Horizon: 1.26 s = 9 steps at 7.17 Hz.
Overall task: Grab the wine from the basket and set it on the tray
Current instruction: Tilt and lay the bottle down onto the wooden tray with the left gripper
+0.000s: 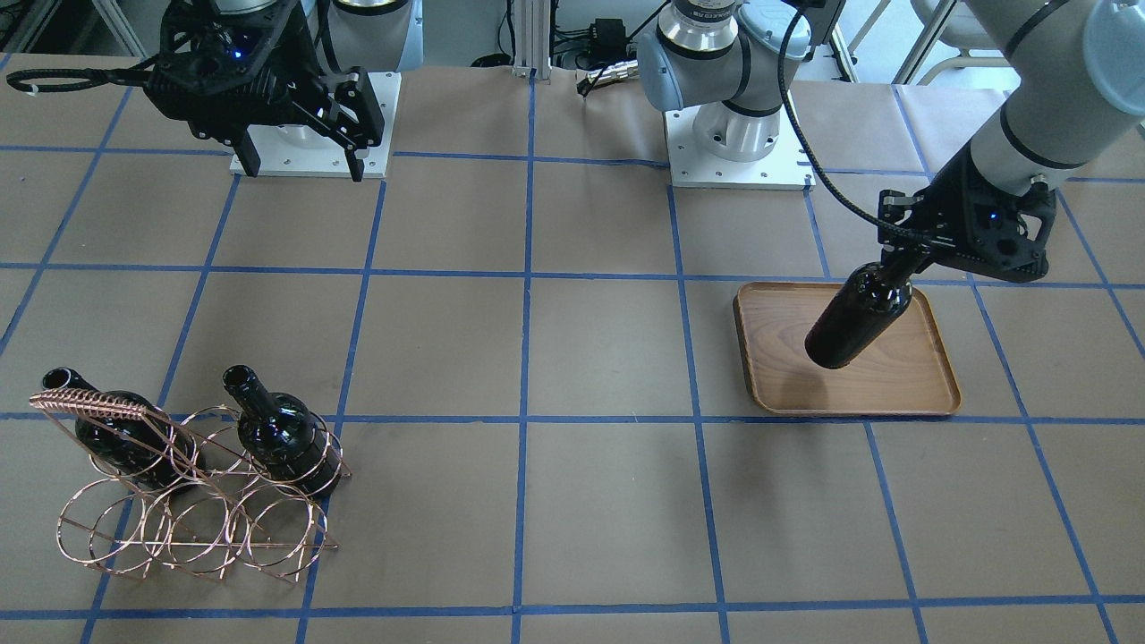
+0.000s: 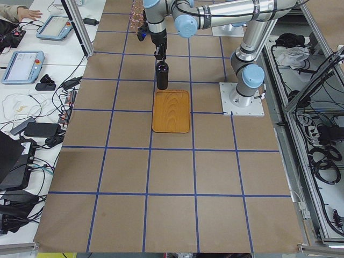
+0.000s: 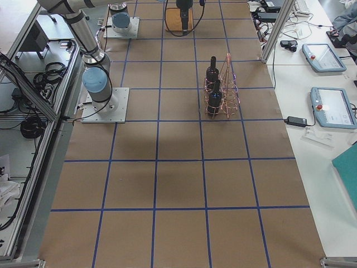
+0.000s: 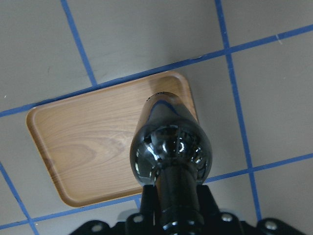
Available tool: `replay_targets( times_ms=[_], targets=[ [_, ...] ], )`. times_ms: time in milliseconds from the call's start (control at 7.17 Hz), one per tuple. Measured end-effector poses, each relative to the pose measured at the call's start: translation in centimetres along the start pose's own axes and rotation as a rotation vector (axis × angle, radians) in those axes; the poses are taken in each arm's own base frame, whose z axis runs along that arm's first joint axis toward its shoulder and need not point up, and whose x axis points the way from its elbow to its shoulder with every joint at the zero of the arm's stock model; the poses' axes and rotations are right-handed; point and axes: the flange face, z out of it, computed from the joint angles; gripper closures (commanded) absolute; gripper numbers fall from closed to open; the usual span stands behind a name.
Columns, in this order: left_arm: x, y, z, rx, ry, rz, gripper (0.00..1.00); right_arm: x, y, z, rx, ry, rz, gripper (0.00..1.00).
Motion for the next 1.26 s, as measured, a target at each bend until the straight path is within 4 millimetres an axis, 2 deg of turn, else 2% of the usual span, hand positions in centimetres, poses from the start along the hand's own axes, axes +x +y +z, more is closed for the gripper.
replay_targets(
  times_ms=[279,419,698,837,977,1116,1256],
  targets=[
    [-3.8,1.6,2.7,-0.022,0.034,-0.018,1.0,0.0,0.0,0.0,0.0,0.001,0.0,0.0],
    [-4.9,1.9,3.4,-0.03,0.044,-0.019,1.0,0.0,0.0,0.0,0.0,0.002,0.0,0.0],
    [-5.7,1.8,4.3,-0.042,0.056,-0.016,1.0,0.0,0.0,0.0,0.0,0.001,-0.001,0.0],
    [-5.8,1.6,4.7,-0.048,0.061,-0.014,0.79,-0.1,0.0,0.0,0.0,0.0,-0.002,0.0],
    [-6.0,1.5,4.9,-0.052,0.064,-0.014,0.33,-0.1,0.0,0.0,0.001,0.0,-0.002,0.0],
    [-6.0,1.4,5.0,-0.054,0.064,-0.015,0.04,-0.1,0.0,0.0,0.0,0.0,-0.002,0.0],
    [-6.0,1.4,4.9,-0.053,0.063,-0.02,0.0,-0.1,0.0,0.0,0.0,0.0,-0.002,0.0]
  ],
)
